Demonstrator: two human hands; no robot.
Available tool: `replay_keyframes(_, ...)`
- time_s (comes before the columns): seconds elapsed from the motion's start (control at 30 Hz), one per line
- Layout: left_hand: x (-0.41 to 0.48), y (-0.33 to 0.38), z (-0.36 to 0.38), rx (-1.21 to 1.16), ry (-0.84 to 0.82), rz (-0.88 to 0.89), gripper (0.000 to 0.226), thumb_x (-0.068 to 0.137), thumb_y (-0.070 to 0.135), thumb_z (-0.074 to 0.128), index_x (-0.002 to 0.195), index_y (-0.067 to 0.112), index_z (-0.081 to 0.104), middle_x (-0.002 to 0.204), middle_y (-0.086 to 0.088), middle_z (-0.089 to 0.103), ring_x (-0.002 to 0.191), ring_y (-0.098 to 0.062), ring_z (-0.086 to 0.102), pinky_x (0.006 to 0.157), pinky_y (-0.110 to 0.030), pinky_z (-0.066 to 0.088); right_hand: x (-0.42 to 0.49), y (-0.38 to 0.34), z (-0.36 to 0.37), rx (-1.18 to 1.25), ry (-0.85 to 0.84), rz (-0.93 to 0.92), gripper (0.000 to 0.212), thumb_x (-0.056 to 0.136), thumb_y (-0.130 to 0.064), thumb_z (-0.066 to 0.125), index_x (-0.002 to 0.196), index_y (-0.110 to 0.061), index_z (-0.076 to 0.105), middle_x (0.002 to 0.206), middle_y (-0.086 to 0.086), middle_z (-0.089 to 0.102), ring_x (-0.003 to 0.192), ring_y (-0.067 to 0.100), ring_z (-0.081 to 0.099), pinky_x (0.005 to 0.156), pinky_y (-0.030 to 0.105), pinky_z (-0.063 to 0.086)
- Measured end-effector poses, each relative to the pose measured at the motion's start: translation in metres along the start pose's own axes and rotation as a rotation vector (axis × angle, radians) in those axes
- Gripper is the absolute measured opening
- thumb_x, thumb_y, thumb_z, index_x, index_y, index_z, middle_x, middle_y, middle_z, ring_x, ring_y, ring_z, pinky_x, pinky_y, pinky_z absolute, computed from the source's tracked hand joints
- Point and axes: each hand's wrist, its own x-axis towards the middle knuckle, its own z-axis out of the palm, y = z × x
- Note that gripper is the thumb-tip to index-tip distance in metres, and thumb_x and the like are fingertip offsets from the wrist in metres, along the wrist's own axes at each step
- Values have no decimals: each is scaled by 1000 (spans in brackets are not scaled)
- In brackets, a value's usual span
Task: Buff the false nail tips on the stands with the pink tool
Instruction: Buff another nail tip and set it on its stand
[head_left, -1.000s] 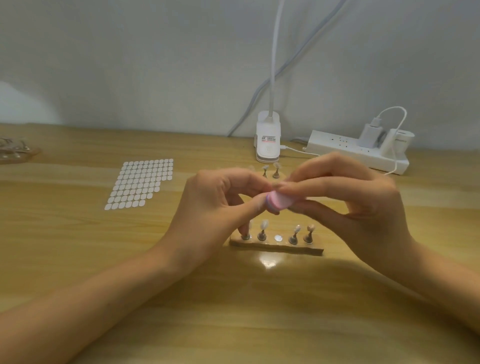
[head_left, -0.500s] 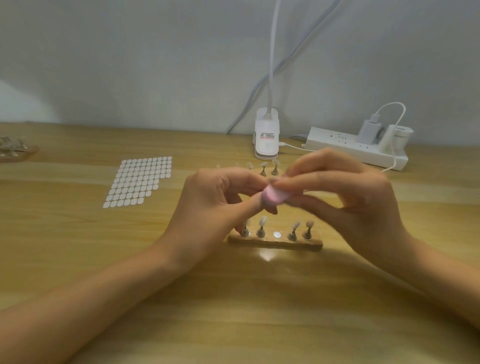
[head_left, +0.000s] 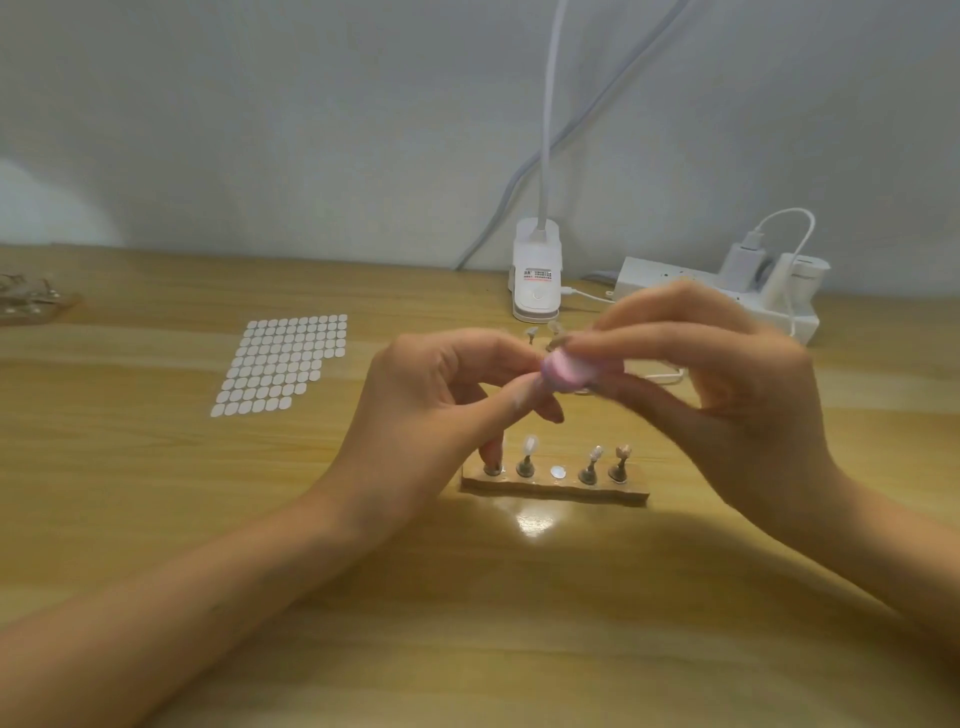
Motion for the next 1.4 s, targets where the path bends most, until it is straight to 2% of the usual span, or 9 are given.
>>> replay_keyframes(0.4,0,-2,2,-65,-1,-26,14,84,24,74,94,15,79,79,2,77,44,-14,53,50,-23,49,-3,1,2,23,-32,-40,25,88,-12,73,112,-13,67,100,8,66,94,21,67,80,35,55)
replay_keyframes(0.63,1,1,3,-109,-26,-42,14,86,19,71,94,9,77,75,0,77,53,-4,62,53,-18,51,-3,9,-2,-14,-10,-37,23,89,-14,73,111,-17,68,101,6,67,95,18,67,82,33,54)
replay_keyframes(0.73,2,2,3,-76,-20,-9,12,88,24,68,92,15,74,79,5,77,71,-2,70,62,-17,52,-2,27,-12,-20,107,139,18,88,-15,75,106,-19,72,100,8,69,93,26,67,81,46,55)
replay_keyframes(0.8,3,0,4,48,-7,18,10,94,28,63,94,20,68,85,12,78,87,1,71,69,-25,54,-5,39,-18,24,169,290,19,86,-19,76,104,-22,74,100,6,71,96,28,68,84,49,56)
replay_keyframes(0.83,3,-2,5,90,0,15,9,96,29,61,95,20,65,89,15,78,94,3,70,75,-28,54,-8,43,-18,71,181,347,19,85,-21,76,104,-22,75,101,6,72,98,28,69,88,48,57)
replay_keyframes(0.9,4,-6,7,97,3,1,8,97,26,62,96,18,61,95,17,78,102,6,68,87,-18,50,-11,47,-15,164,184,432,19,84,-23,76,104,-20,75,103,5,74,101,26,71,93,43,57)
replay_keyframes(1.0,4,-8,10,79,-49,-36,10,91,23,70,92,16,63,102,16,77,110,12,62,86,-4,43,-13,49,-9,254,190,510,22,83,-23,77,104,-15,76,102,4,76,99,19,73,92,30,57)
replay_keyframes(1.13,1,-8,14,277,-163,-55,13,83,29,78,83,34,67,110,26,70,124,2,50,98,-23,39,-11,50,-8,327,211,569,22,80,-26,77,100,-17,76,99,0,78,97,15,73,86,20,55)
replay_keyframes(1.4,-1,-5,14,414,-205,-192,24,77,34,80,76,46,59,111,18,60,120,-10,47,108,-44,35,-13,48,-8,367,187,588,24,79,-31,77,100,-19,77,100,0,78,98,15,73,84,19,54)
